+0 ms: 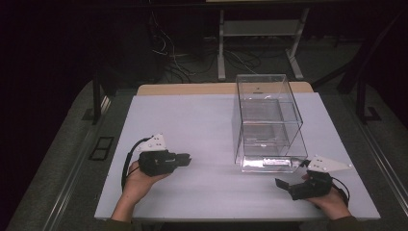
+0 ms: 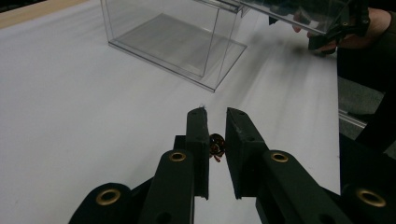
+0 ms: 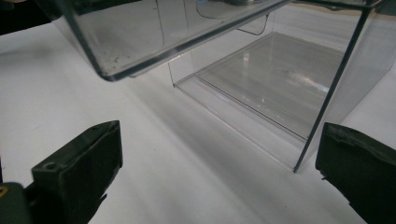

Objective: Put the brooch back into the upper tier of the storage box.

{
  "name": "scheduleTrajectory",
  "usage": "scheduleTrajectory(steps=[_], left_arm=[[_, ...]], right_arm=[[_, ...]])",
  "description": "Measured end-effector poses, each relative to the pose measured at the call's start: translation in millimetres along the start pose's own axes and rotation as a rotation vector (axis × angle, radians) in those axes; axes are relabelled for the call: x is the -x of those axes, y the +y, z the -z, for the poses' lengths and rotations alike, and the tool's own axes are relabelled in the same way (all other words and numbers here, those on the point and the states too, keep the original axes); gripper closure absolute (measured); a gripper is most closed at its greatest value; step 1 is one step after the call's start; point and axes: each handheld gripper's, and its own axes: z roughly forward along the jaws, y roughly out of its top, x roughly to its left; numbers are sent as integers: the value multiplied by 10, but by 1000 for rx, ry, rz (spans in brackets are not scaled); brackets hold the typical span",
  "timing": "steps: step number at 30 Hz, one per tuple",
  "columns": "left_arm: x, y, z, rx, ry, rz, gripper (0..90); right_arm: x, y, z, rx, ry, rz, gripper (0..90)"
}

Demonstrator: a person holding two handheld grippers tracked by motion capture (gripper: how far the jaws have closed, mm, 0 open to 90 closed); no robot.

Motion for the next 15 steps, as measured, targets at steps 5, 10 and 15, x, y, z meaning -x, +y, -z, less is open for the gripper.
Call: scheduleTrajectory(steps=[5, 10, 15], left_arm=[[19, 60, 9, 14, -14, -6, 787], [40, 129, 11, 23, -31, -13, 788], [73, 221, 11, 33, -48, -28, 788]], right_arm=[[7, -1, 8, 2, -4, -3, 4], [5, -2, 9, 3, -5, -4, 4], [7, -3, 9, 4, -6, -4, 4]])
